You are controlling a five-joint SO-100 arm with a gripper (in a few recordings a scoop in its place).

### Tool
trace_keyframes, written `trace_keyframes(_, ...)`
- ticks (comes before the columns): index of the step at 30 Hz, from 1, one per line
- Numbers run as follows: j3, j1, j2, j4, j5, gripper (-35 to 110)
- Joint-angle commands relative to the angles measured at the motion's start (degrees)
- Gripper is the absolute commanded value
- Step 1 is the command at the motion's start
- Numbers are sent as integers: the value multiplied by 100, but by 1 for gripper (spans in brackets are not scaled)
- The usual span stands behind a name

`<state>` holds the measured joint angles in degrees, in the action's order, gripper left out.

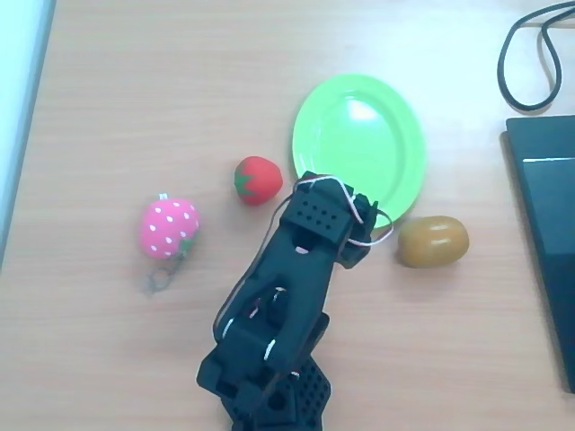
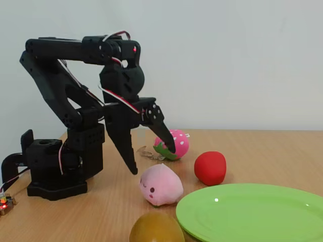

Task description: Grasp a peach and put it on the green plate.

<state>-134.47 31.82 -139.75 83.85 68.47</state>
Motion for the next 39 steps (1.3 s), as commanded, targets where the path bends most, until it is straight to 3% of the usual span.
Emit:
trace_keyframes(1,-141,70,62,-158,176,48)
trace_keyframes(18,-896,-114,686,-1644,316,47)
trace_keyframes(39,-1749,-9,633,-2338,545,39)
